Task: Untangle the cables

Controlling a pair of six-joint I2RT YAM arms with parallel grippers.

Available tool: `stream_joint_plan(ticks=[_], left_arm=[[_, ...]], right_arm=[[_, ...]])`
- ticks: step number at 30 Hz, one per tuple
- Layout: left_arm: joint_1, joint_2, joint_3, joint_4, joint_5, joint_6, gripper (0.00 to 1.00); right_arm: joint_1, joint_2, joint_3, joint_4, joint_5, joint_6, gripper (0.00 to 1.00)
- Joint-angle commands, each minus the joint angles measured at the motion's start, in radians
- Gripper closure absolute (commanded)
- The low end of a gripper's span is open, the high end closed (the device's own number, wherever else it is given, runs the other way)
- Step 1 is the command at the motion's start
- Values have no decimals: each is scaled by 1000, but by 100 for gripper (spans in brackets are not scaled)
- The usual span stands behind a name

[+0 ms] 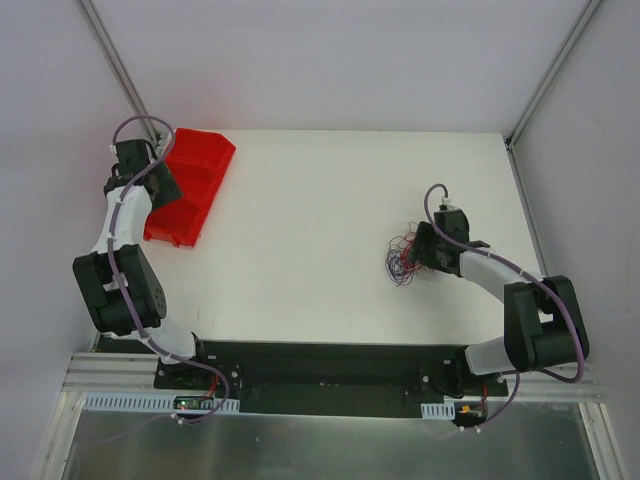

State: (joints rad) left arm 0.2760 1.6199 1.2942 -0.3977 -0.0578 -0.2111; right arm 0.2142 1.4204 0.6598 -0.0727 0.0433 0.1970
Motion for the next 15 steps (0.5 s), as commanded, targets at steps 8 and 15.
stream_joint_plan(ticks=[8,15], left_arm=[[11,-131,-102,-90,150,-82,45],[-44,-6,-62,-89,210,-77,63]], right_arm=[[10,21,-12,-32,-33,-1,32],[20,29,-2,-41,-33,-5,32]])
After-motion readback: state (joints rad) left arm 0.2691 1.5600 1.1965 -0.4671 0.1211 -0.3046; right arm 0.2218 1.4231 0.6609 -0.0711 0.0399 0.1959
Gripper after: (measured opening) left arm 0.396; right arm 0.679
